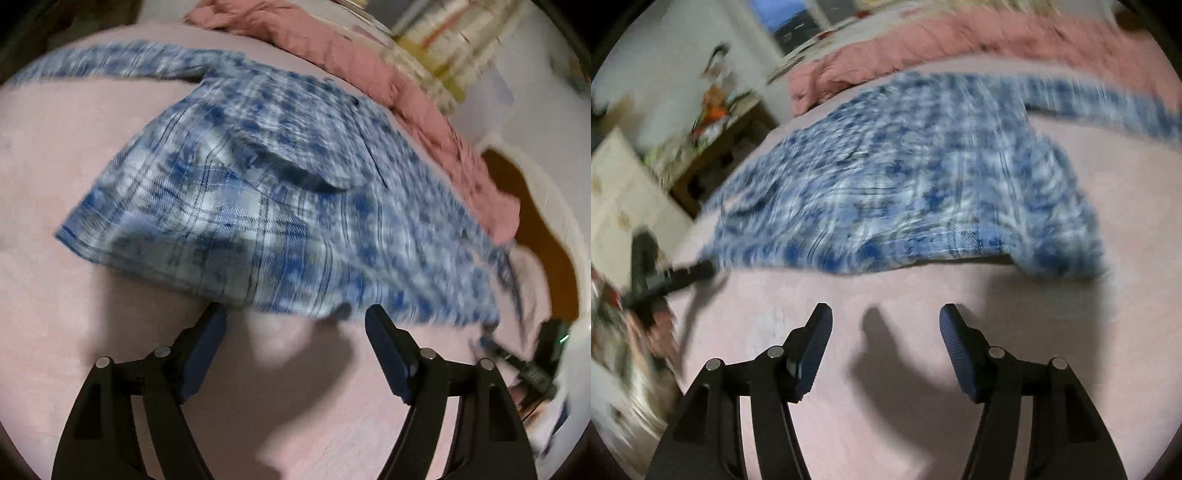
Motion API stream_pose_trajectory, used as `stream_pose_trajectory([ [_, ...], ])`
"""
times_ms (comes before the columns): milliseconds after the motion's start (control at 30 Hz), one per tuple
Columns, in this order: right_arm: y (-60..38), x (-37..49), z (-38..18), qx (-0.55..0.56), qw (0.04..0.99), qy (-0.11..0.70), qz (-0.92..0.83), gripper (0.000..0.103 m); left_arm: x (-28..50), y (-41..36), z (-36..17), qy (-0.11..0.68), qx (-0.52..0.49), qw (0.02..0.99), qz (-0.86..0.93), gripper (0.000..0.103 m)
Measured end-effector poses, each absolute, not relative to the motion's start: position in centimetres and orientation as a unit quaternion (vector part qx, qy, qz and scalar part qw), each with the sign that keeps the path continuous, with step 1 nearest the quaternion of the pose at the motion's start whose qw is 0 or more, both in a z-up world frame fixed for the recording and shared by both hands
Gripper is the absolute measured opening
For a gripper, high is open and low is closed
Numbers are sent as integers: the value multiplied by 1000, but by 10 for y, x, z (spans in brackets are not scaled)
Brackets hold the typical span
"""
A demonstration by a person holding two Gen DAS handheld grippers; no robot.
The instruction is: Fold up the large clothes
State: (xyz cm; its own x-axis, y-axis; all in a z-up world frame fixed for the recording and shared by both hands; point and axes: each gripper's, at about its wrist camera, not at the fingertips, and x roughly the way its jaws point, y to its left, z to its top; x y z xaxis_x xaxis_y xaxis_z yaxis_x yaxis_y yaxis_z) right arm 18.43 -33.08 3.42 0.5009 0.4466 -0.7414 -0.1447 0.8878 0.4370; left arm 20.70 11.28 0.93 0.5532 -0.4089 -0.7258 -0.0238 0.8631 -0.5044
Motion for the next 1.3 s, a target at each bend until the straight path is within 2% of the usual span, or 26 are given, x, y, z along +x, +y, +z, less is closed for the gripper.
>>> stream_pose_trajectory([
  [33,-333,189,28,185,847,469,171,63,209,114,8,453,-243,850,-111,76],
  [100,-338,199,22,222,850,447,167,63,216,114,7,444,-237,858,-102,64],
  [133,-338,203,21,226,854,439,166,63,218,113,7,442,-228,863,-91,45],
  [167,-337,207,19,228,857,432,164,63,220,112,6,441,-220,866,-85,22],
  [200,-336,211,19,228,860,428,160,55,224,116,3,443,-221,865,-84,8],
  [233,-335,213,20,219,865,426,148,23,227,119,0,447,-234,859,-89,2],
  [267,-332,215,23,197,874,426,126,8,230,122,0,448,-248,854,-91,1],
  [300,-329,219,27,183,880,420,127,3,231,125,1,445,-254,854,-89,1],
  [467,-316,230,75,116,922,350,118,3,255,111,42,413,-221,882,-51,1],
  [667,-288,293,124,46,947,315,47,3,327,77,95,372,-143,917,6,2],
  [800,-278,341,118,40,948,314,14,3,381,72,77,409,-132,902,38,2],
  [900,-268,376,98,37,945,324,-1,3,407,63,57,394,-105,912,50,2],
  [1067,-281,395,60,104,937,333,20,3,418,63,33,369,-111,922,28,2],
  [1200,-287,408,45,83,931,355,30,4,422,71,21,384,-127,914,22,3],
  [1267,-291,403,48,98,930,352,40,12,418,71,25,368,-125,921,22,11],
  [1300,-294,401,52,104,928,355,41,19,412,71,29,355,-114,927,26,19],
])
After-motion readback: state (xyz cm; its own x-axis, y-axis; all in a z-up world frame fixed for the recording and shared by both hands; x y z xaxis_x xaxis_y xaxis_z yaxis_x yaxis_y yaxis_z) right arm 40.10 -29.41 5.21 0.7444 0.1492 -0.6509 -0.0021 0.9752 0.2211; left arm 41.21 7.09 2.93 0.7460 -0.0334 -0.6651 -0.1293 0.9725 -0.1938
